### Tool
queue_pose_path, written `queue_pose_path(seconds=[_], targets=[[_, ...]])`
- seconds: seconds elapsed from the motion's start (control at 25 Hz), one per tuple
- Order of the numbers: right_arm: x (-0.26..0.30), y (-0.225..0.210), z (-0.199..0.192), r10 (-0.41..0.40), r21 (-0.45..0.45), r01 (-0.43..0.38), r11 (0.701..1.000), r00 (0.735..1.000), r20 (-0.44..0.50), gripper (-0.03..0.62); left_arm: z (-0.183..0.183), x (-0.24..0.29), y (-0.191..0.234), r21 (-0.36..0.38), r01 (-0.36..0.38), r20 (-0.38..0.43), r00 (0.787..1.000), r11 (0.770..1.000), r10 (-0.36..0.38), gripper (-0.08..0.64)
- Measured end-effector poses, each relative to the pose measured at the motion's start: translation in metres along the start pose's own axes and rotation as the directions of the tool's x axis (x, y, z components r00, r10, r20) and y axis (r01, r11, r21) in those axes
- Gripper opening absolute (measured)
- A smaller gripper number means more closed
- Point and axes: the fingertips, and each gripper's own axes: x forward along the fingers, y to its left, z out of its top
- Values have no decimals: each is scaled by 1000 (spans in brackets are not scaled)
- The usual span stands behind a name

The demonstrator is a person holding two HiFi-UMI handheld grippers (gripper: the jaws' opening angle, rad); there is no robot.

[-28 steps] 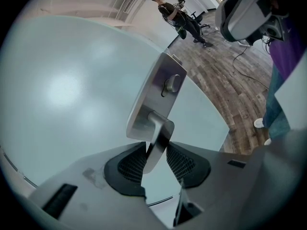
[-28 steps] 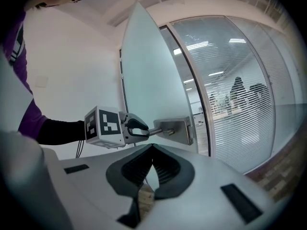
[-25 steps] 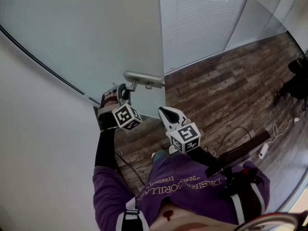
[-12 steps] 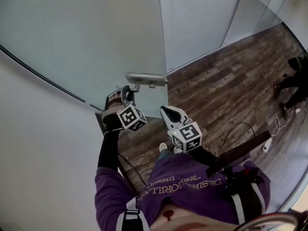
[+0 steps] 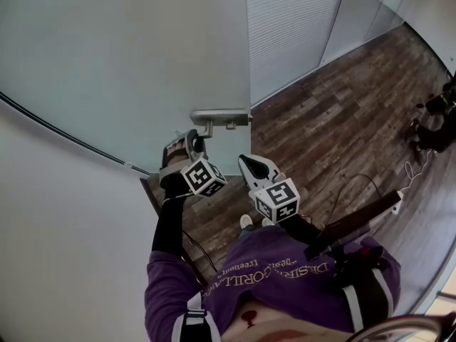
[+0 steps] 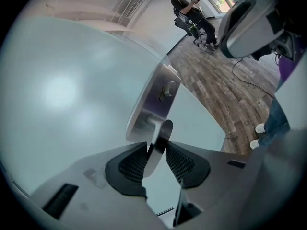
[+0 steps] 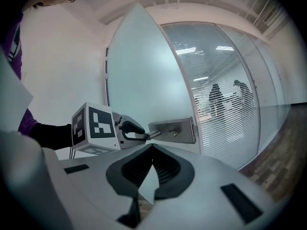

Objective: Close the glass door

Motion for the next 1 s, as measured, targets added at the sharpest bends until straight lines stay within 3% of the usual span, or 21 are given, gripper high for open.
queue_pose_path(seconds=[0.64, 1.0], targets=[[12, 1, 1, -105, 4, 105, 994, 994, 25, -9, 15, 9, 5, -4, 5, 52, 999, 1000, -4, 126], [12, 0, -6, -99, 14, 99, 995, 995, 23, -9, 13, 11, 8, -17, -5, 48, 999, 1000, 6, 126]])
